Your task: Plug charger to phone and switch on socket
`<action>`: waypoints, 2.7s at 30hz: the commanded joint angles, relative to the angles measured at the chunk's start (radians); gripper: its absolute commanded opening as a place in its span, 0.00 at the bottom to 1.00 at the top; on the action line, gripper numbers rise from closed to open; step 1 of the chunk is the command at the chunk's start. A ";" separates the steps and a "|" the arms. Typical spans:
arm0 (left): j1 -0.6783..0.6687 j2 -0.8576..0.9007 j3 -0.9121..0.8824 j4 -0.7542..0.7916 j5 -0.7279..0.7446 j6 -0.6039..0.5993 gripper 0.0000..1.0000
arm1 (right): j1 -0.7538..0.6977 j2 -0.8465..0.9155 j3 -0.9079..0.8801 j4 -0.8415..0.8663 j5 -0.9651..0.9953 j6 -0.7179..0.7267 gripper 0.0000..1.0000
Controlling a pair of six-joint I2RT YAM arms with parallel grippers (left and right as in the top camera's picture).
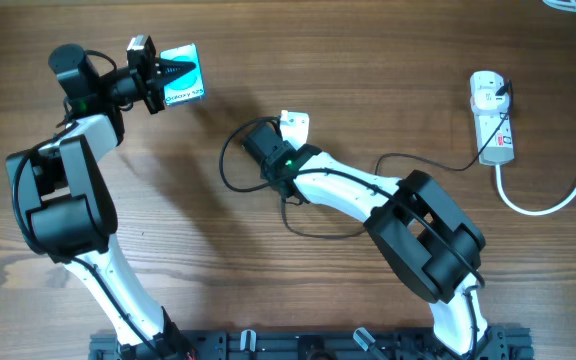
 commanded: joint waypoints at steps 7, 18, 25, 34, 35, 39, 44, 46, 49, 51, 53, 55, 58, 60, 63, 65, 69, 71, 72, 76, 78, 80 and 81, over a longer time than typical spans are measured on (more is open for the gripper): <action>-0.002 -0.001 0.021 0.008 0.027 0.028 0.04 | -0.002 0.099 -0.051 -0.086 -0.143 0.091 0.31; -0.002 -0.001 0.021 0.008 0.027 0.028 0.04 | 0.001 0.099 -0.051 -0.124 -0.208 0.111 0.21; -0.002 -0.001 0.021 0.008 0.027 0.027 0.04 | 0.005 0.099 -0.051 -0.145 -0.239 0.136 0.11; -0.002 -0.001 0.021 0.008 0.027 0.027 0.04 | 0.003 0.098 -0.033 -0.161 -0.294 0.131 0.05; -0.002 -0.001 0.021 0.008 0.027 0.027 0.04 | -0.001 0.095 -0.025 -0.166 -0.308 0.130 0.05; -0.002 -0.001 0.021 0.008 0.027 0.027 0.04 | -0.026 0.051 -0.002 -0.155 -0.400 0.069 0.05; -0.002 -0.001 0.021 0.008 0.027 0.027 0.04 | -0.053 -0.089 -0.002 -0.151 -0.450 -0.081 0.05; -0.002 -0.001 0.021 0.008 0.027 0.027 0.04 | -0.057 -0.146 -0.003 -0.151 -0.464 -0.126 0.05; -0.002 -0.001 0.021 0.008 0.027 0.027 0.04 | -0.066 -0.254 -0.003 -0.151 -0.479 -0.176 0.04; -0.002 -0.001 0.021 0.008 0.027 0.027 0.04 | -0.071 -0.304 -0.003 -0.152 -0.485 -0.207 0.04; -0.002 -0.001 0.021 0.008 0.027 0.027 0.04 | -0.078 -0.347 -0.003 -0.159 -0.494 -0.234 0.05; -0.003 -0.001 0.021 0.008 0.027 0.027 0.04 | -0.082 -0.372 -0.003 -0.174 -0.494 -0.235 0.04; -0.003 -0.001 0.021 0.008 0.027 0.027 0.04 | -0.082 -0.365 -0.005 -0.225 -0.493 -0.232 0.36; -0.003 -0.001 0.021 0.008 0.026 0.027 0.04 | -0.071 -0.344 -0.012 -0.243 -0.483 -0.232 0.55; -0.003 -0.001 0.021 0.015 0.026 0.027 0.04 | -0.036 -0.294 -0.017 -0.242 -0.417 -0.231 0.87; -0.003 -0.001 0.021 0.039 0.027 0.027 0.04 | -0.005 -0.248 -0.017 -0.239 -0.353 -0.232 0.94; -0.003 -0.001 0.021 0.053 0.026 0.027 0.04 | 0.035 -0.153 -0.017 -0.235 -0.255 -0.192 0.94; -0.003 -0.001 0.021 0.053 0.026 0.026 0.04 | 0.038 -0.123 -0.017 -0.233 -0.240 -0.174 0.90; -0.003 -0.001 0.021 0.053 0.027 0.026 0.04 | 0.038 -0.108 -0.017 -0.232 -0.237 -0.171 0.86; -0.003 -0.001 0.021 0.053 0.027 0.027 0.04 | 0.038 -0.058 -0.016 -0.221 -0.208 -0.170 0.75; -0.003 -0.001 0.021 0.053 0.027 0.027 0.04 | 0.039 -0.046 -0.016 -0.213 -0.195 -0.170 0.71; -0.003 -0.001 0.021 0.053 0.027 0.027 0.04 | 0.039 -0.039 -0.016 -0.206 -0.178 -0.161 0.63; -0.003 -0.001 0.021 0.053 0.026 0.027 0.04 | 0.039 -0.038 -0.016 -0.205 -0.168 -0.155 0.59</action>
